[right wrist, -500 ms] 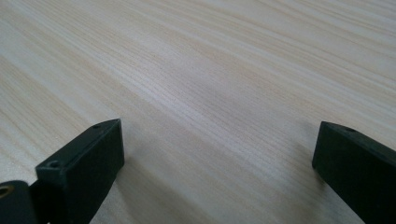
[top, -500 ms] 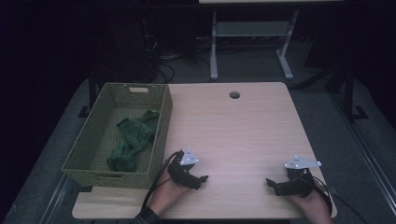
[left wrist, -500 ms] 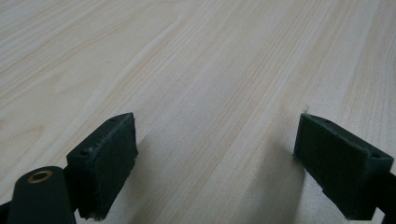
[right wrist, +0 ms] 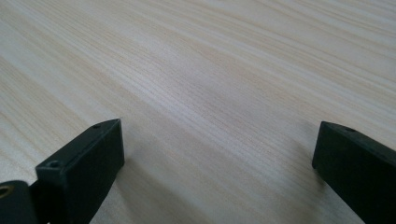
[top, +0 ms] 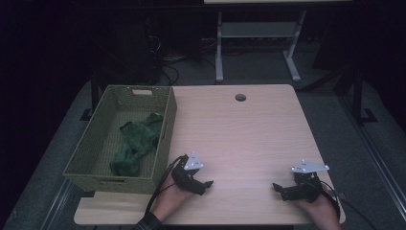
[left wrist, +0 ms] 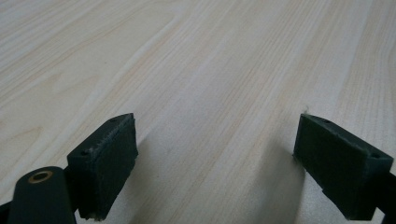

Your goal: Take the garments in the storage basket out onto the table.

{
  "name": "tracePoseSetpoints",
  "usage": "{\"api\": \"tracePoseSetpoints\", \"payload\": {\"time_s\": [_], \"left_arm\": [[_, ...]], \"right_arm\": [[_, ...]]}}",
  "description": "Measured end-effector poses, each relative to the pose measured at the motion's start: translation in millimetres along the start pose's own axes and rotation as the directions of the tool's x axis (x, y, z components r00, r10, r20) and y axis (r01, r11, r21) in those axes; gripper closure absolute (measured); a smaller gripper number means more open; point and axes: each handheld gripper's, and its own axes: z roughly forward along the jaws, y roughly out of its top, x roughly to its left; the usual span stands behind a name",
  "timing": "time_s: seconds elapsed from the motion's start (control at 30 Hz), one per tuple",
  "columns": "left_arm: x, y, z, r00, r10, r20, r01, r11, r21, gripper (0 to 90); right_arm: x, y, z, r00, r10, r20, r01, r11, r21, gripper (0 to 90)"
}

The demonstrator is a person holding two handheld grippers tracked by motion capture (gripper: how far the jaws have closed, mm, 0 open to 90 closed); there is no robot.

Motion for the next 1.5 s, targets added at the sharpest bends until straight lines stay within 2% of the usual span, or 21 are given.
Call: {"api": "tracePoseSetpoints", "payload": {"time_s": [0.8,1.1,1.13,1.5], "left_arm": [[-0.3,13.2,-11.4,0.9993,0.007,0.038,-0.007,1.0,0.003,13.6],[0.1,21.3,-14.8,0.9974,0.007,0.071,-0.006,0.9999,-0.01,14.0],[0.6,21.8,-15.0,0.9972,0.017,0.073,-0.017,0.9999,-0.002,14.0],[3.4,29.7,-22.5,0.9966,0.013,0.081,-0.013,0.9999,-0.004,14.2]], "right_arm": [[0.0,0.0,0.0,1.0,0.0,0.0,0.0,1.0,0.0,1.7],[0.0,0.0,0.0,1.0,0.0,0.0,0.0,1.0,0.0,1.7],[0.0,0.0,0.0,1.0,0.0,0.0,0.0,1.0,0.0,1.7],[0.0,0.0,0.0,1.0,0.0,0.0,0.0,1.0,0.0,1.7]]}}
